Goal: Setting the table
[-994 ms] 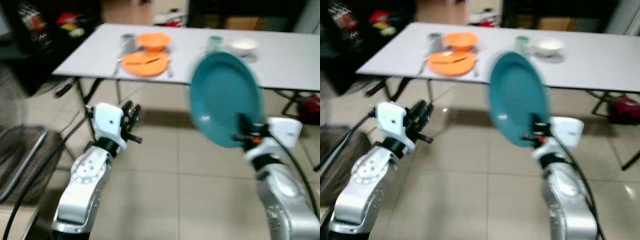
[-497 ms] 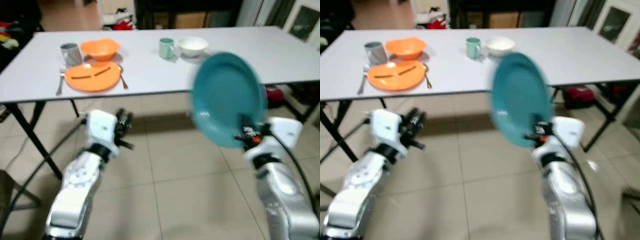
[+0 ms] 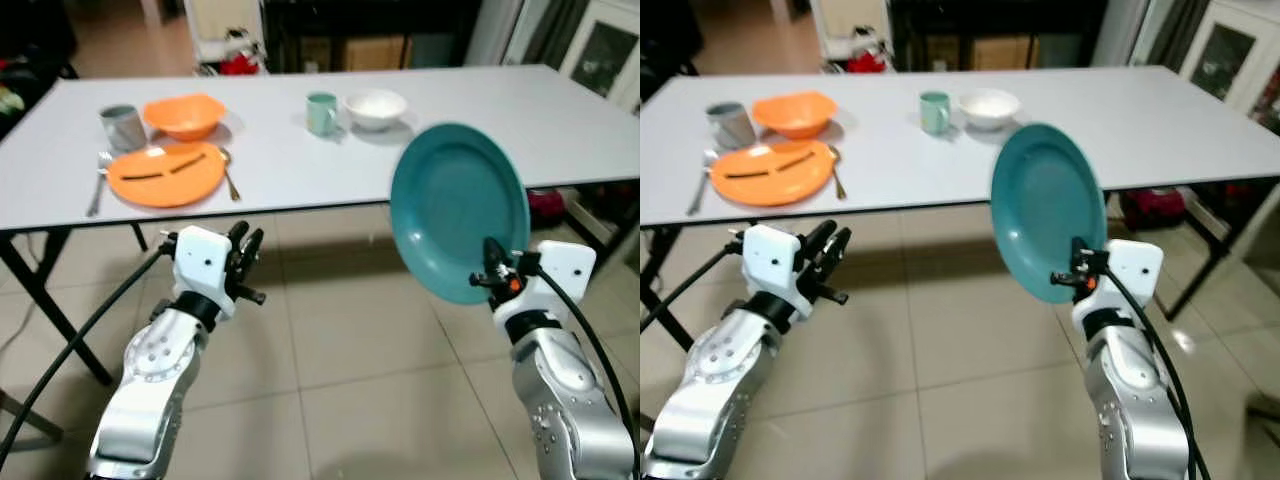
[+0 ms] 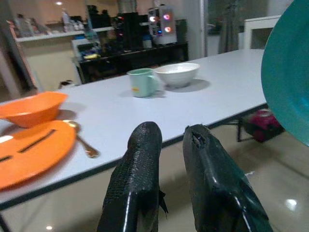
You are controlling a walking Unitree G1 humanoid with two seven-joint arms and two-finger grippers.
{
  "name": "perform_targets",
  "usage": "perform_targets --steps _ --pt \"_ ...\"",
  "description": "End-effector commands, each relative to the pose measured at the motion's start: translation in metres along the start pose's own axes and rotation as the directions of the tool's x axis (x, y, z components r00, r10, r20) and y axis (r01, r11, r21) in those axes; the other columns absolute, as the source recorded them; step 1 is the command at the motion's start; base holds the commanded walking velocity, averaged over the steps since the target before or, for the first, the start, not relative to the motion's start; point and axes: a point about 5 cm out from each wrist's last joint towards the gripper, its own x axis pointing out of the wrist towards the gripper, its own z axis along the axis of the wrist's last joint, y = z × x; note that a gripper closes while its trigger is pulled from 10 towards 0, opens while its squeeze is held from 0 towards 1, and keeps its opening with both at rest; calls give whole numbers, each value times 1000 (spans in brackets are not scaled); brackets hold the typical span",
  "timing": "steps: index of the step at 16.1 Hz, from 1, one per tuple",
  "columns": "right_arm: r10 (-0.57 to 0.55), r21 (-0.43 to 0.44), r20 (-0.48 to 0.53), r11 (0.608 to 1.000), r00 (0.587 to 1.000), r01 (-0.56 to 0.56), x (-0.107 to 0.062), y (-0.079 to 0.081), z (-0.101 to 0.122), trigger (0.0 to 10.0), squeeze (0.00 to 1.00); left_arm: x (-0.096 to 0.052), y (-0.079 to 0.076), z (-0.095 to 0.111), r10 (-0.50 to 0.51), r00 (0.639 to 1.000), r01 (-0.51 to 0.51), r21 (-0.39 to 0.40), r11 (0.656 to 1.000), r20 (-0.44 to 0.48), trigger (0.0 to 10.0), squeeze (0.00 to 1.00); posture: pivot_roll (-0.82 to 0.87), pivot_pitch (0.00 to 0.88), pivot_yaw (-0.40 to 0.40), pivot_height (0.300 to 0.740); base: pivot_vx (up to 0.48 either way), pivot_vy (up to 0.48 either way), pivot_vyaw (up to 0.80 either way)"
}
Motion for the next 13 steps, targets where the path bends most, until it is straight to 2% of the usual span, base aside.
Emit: perform_targets --steps 1,10,13 --pt "58 9 51 998 997 -59 3 15 8 10000 0 -2 7 3 17 1000 -17 13 1000 6 10000 0 37 0 -11 740 337 0 0" --pt "85 8 35 996 996 -86 0 15 5 10000 0 2 -2 0 -31 999 31 16 999 -8 10000 0 28 0 -1 740 339 0 0" --pt "94 6 33 995 995 -95 0 15 5 10000 0 0 -4 -1 -40 999 40 -24 999 -13 10000 8 26 0 -4 740 380 0 0"
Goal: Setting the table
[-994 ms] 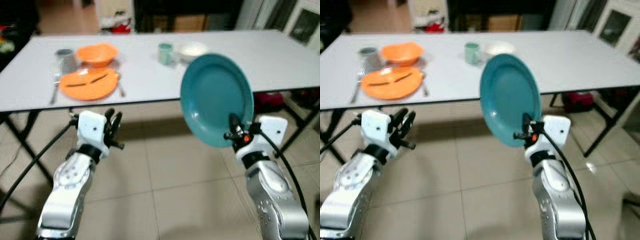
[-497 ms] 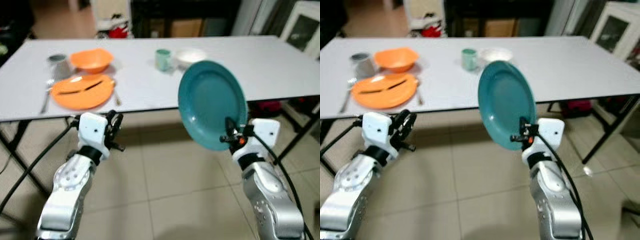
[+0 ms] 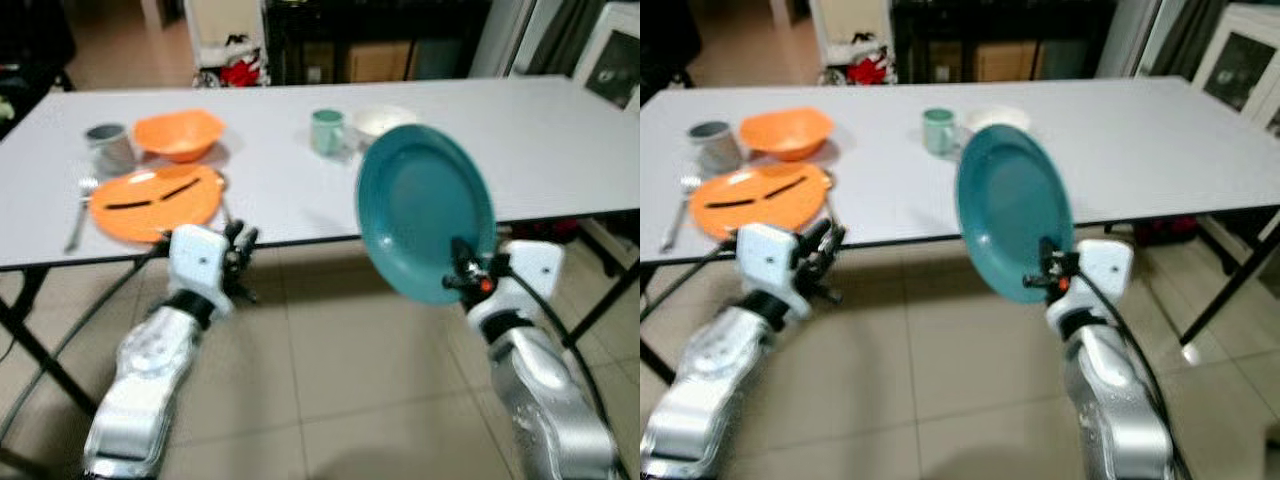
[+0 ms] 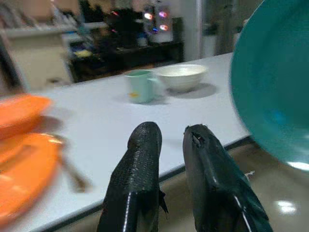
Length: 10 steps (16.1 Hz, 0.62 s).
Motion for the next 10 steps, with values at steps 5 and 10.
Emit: perform_targets --steps 5,10 --pt "30 12 47 999 998 -30 2 7 9 10000 0 -4 8 2 19 1000 -19 -4 1000 -16 10000 1000 28 0 -7 740 406 0 0" --pt "45 46 34 998 998 -46 2 8 8 10000 0 -4 9 2 21 1000 -21 9 1000 -22 10000 1000 29 0 -9 740 400 0 -480"
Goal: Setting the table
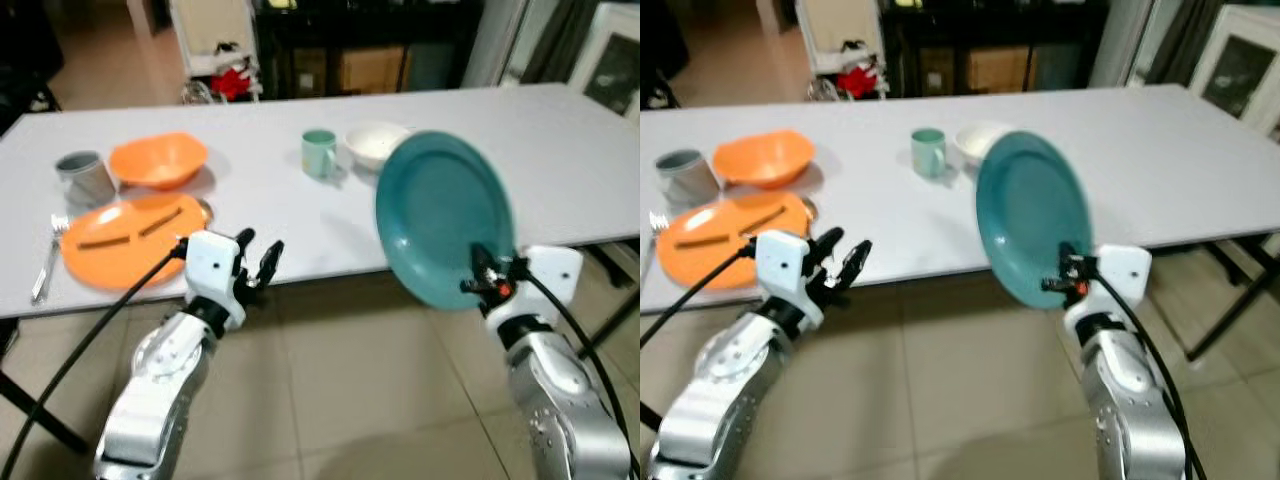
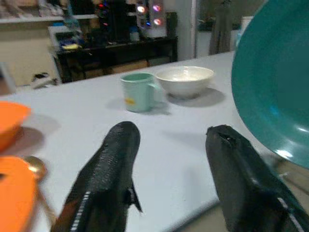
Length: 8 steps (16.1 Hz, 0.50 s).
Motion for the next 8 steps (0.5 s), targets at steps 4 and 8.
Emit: perform_targets --steps 4,8 --pt "58 40 35 997 998 -60 3 12 8 10000 0 -1 6 2 21 1000 -21 10 1000 3 10000 1000 22 0 -6 740 390 0 -111" --pt "78 71 39 994 996 -80 4 10 11 10000 0 -1 6 3 19 1000 -19 18 1000 4 10000 1000 27 0 -6 740 382 0 0"
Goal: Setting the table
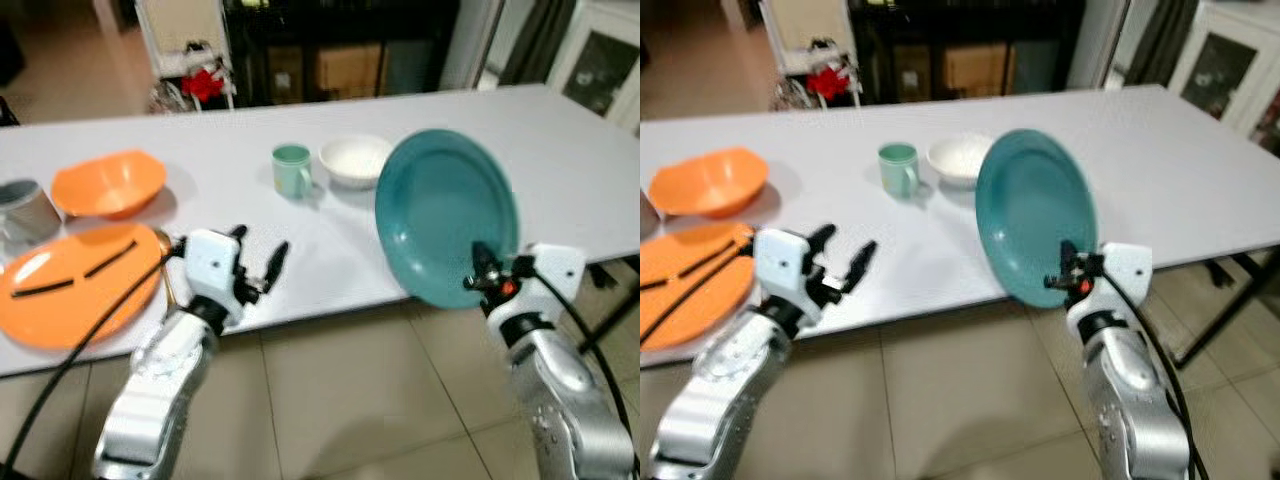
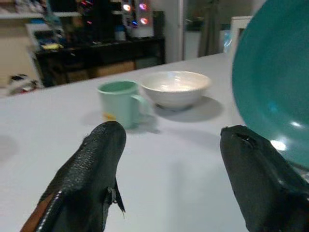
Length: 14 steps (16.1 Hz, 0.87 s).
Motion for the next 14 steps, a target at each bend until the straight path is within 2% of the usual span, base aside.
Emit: perform_targets --steps 1,3,4,5,8,10,11,13,14 --pt "71 40 36 997 997 -72 3 12 8 10000 0 -1 5 2 16 1000 -16 20 1000 1 10000 1000 27 0 -7 740 375 0 0" --pt "120 55 25 991 992 -122 5 14 11 10000 0 -1 6 2 10 1000 -10 21 1000 2 10000 996 23 0 -4 740 129 0 0" --pt "99 83 10 992 995 -99 8 9 13 10000 0 0 6 1 -1 1000 1 44 999 -14 10000 867 23 0 -4 740 0 0 0" --pt "80 149 -2 986 997 -79 10 5 14 10000 0 1 6 0 -15 1000 17 57 998 -21 10000 804 22 0 -1 740 0 0 0" --pt "106 286 -81 955 991 -79 13 0 12 10000 0 4 9 5 -66 998 67 67 996 -14 10000 686 17 0 1 740 0 0 0" --pt "121 413 -124 909 985 -60 16 -3 10 10000 0 8 7 9 -159 987 161 90 983 -23 10000 690 16 0 1 740 0 0 0" --pt "151 493 -153 868 977 -57 19 -4 10 10000 0 9 6 12 -236 971 240 119 964 -45 10000 682 21 0 0 740 0 0 0" --pt "139 552 -254 833 957 26 26 -12 1 10000 0 11 7 18 -303 951 310 144 940 -68 10000 682 20 0 1 740 0 0 0" --pt "148 580 -329 811 932 76 30 -14 -6 10000 0 12 8 23 -332 941 338 151 929 -67 10000 678 18 0 1 740 0 0 0"
